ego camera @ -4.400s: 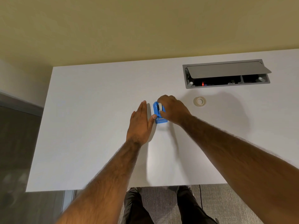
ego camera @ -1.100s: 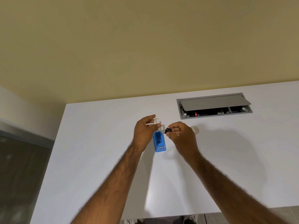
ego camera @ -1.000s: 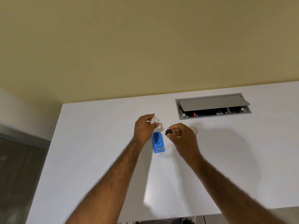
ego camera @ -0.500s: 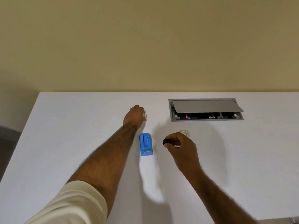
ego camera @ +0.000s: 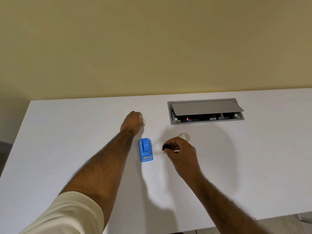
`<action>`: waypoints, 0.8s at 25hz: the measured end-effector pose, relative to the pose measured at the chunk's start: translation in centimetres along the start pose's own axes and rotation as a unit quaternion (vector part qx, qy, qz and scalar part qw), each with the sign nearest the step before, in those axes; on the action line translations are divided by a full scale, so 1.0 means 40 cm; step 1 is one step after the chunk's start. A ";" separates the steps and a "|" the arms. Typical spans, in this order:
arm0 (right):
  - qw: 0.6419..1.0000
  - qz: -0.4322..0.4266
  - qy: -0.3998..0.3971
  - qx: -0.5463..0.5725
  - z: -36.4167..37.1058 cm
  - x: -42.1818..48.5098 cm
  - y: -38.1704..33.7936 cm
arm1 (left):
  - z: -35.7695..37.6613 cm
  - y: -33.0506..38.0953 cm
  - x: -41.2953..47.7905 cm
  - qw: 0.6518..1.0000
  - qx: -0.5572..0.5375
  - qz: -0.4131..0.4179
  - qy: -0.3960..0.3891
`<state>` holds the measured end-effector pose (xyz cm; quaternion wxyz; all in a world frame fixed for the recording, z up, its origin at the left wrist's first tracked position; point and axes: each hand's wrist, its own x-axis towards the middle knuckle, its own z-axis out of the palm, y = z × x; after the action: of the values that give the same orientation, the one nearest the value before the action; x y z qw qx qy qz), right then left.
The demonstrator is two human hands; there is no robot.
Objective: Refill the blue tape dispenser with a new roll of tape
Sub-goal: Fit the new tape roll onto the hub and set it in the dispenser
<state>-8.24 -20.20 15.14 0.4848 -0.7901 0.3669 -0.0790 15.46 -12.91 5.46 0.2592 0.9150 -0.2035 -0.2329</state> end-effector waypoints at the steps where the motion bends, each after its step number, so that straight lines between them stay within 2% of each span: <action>1: 1.000 -0.003 0.003 0.003 -0.001 0.000 -0.003 | -0.006 0.008 -0.015 0.999 -0.037 -0.008 0.019; 4: 1.000 -0.004 -0.007 0.001 0.001 0.004 -0.019 | -0.025 0.037 -0.098 0.983 -0.174 -0.012 0.056; 8: 1.000 -0.018 -0.013 0.010 0.009 0.020 -0.036 | -0.049 0.049 -0.269 0.939 -0.343 -0.034 -0.020; 10: 1.000 -0.017 -0.015 0.014 0.015 0.028 -0.047 | -0.064 0.048 -0.344 0.918 -0.390 -0.042 -0.052; 13: 0.999 -0.028 -0.037 0.010 0.035 0.033 -0.065 | -0.084 0.055 -0.408 0.910 -0.409 -0.035 -0.062; 20: 0.997 -0.049 -0.051 0.043 0.075 0.011 -0.067 | -0.110 0.065 -0.431 0.924 -0.380 -0.018 -0.039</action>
<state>-5.13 -17.68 15.68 0.5316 -0.7886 0.2991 -0.0782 3.21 -4.77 15.81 0.5750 0.7415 -0.0928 -0.3330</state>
